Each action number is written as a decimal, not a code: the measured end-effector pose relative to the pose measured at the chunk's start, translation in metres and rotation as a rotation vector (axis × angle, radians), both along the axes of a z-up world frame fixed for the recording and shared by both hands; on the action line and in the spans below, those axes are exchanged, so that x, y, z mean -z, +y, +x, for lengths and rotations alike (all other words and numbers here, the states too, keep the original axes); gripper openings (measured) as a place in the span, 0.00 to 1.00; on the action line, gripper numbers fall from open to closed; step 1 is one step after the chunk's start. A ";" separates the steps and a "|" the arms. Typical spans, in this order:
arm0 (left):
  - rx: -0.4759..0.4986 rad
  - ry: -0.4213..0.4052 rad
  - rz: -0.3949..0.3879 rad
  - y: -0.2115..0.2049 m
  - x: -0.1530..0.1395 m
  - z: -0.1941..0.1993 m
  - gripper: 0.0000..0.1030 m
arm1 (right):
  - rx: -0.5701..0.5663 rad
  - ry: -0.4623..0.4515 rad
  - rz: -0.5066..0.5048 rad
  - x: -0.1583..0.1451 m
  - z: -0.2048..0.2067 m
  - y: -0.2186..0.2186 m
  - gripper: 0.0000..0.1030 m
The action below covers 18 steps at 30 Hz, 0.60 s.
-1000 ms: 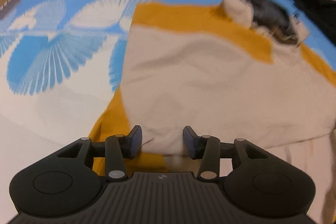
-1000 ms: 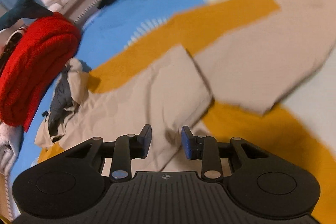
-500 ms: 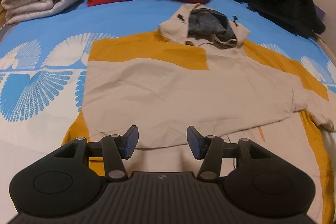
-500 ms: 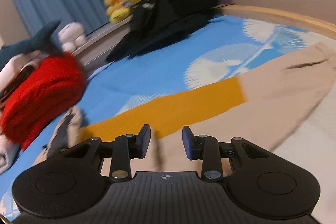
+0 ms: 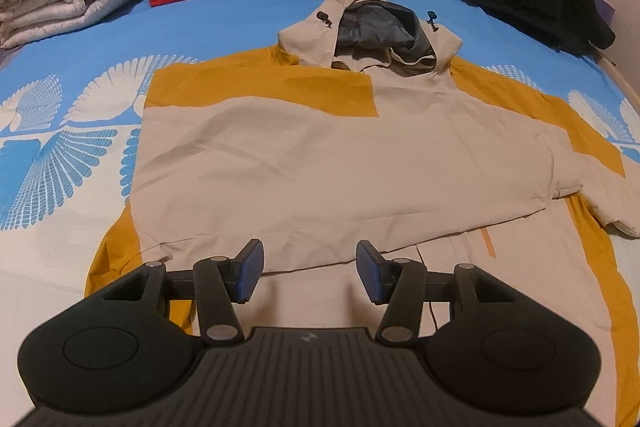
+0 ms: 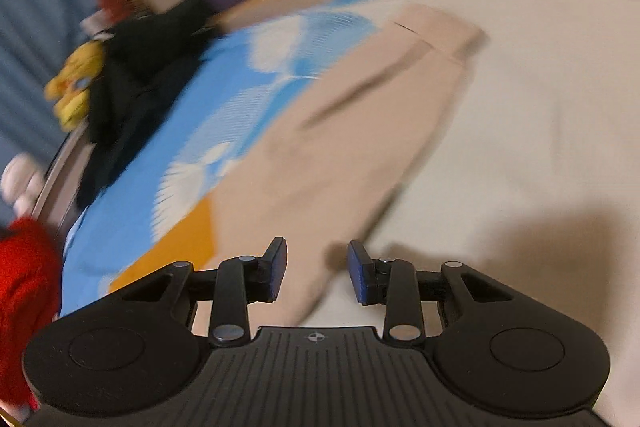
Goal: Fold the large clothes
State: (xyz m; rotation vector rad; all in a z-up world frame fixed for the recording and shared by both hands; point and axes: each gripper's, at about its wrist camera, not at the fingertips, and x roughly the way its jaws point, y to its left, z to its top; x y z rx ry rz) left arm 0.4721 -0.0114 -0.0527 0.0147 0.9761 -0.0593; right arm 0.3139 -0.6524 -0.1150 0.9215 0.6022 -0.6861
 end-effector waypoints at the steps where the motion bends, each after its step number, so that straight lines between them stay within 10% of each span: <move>1: -0.001 0.001 0.000 0.000 0.000 0.001 0.55 | 0.016 -0.003 0.021 0.007 -0.001 -0.005 0.37; 18: -0.004 0.018 0.009 0.006 0.009 0.010 0.55 | 0.265 -0.182 0.022 0.049 -0.005 -0.078 0.36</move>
